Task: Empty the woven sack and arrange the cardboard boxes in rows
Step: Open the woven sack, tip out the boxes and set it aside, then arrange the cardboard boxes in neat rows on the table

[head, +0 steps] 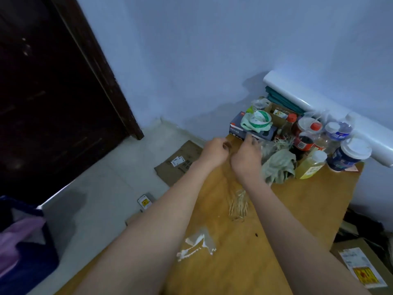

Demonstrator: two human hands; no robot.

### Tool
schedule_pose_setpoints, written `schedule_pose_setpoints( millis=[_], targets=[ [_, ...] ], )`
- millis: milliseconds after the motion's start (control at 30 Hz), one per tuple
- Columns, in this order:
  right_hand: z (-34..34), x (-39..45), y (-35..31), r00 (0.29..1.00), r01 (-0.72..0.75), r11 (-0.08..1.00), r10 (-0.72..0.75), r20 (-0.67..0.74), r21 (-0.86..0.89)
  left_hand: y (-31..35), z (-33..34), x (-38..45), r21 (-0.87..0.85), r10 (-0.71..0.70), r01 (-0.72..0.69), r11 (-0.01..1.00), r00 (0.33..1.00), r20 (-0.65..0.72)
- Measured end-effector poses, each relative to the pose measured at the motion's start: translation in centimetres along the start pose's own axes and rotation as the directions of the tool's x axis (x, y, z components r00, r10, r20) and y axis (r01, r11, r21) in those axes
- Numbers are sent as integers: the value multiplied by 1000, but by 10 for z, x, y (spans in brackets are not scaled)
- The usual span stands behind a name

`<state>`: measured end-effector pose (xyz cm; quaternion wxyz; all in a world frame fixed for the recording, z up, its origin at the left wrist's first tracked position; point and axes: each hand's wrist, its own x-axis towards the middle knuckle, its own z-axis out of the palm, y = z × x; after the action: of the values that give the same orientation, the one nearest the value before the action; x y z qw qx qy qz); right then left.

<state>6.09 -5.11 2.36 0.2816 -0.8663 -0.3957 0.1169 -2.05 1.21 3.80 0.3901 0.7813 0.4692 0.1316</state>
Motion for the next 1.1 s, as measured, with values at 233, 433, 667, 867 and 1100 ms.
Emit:
schedule_pose_setpoints(
  millis=[233, 433, 667, 867, 1100],
  targets=[
    [-17, -98, -120, 938, 121, 975, -174, 301, 188, -20, -118, -125, -3, -117, 121, 993, 960, -255],
    [-7, -215, -191, 806, 283, 942, -336, 488, 181, -68, -190, -280, -72, -282, 279, 958, 855, -434],
    [17, -357, -226, 642, 441, 877, -455, 617, 188, -160, -209, -462, -286, -539, 458, 842, 675, -505],
    [53, -452, -215, 483, 513, 844, -433, 761, 154, -225, -189, -575, -469, -706, 528, 707, 555, -439],
    [99, -518, -194, 355, 658, 750, -387, 851, 67, -266, -162, -639, -599, -816, 558, 575, 450, -363]
  ],
)
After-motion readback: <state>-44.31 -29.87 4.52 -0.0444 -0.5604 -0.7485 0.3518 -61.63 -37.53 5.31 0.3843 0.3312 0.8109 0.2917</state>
